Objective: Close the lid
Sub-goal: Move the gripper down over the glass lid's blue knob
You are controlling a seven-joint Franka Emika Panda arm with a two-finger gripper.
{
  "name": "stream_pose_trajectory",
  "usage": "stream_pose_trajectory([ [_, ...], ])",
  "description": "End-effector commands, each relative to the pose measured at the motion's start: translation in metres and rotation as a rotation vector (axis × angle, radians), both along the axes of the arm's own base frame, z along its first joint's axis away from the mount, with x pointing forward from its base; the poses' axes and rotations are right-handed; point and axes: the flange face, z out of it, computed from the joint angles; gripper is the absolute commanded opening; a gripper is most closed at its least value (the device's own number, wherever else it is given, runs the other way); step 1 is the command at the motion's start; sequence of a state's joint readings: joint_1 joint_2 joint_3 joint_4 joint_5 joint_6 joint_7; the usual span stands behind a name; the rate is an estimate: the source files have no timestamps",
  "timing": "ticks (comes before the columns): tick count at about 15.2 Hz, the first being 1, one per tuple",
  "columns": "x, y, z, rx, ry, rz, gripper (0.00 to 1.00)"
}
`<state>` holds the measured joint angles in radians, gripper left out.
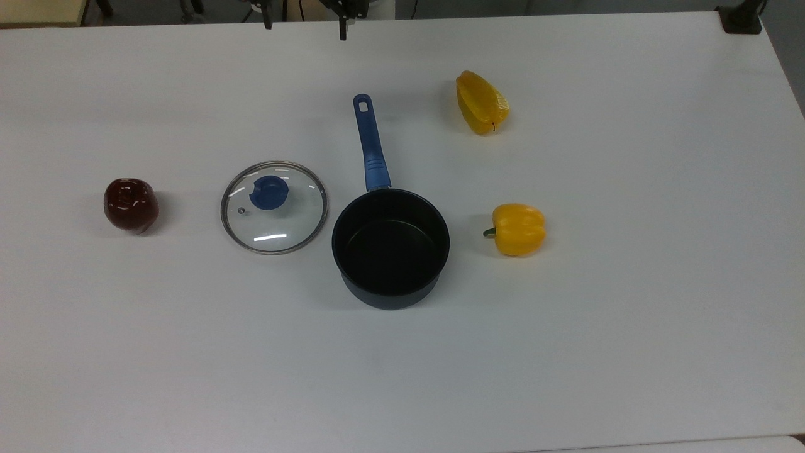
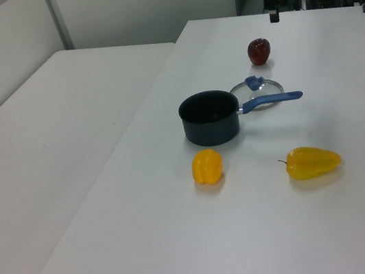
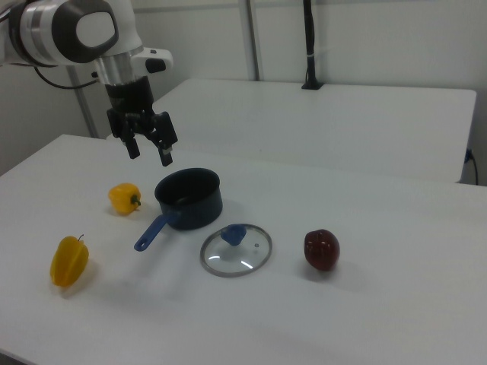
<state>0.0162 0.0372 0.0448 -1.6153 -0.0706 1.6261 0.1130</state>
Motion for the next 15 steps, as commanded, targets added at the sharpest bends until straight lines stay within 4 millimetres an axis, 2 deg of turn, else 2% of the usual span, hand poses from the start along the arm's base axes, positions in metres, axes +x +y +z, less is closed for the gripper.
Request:
stream_pose_trajectory([
  [1,-0.001,-0.003,0.004,-0.019,-0.015,-0.002,1.0],
  [4,-0.001,-0.005,0.004,-0.016,-0.022,0.006,1.0],
  [6,0.002,-0.02,0.001,-0.015,-0.031,-0.006,1.0],
  [8,0.004,-0.04,-0.011,-0.008,-0.038,0.01,1.0],
  [12,0.007,-0.064,-0.061,-0.004,-0.024,0.049,1.0],
  [15,0.01,-0.074,-0.118,-0.001,-0.049,0.034,1.0],
])
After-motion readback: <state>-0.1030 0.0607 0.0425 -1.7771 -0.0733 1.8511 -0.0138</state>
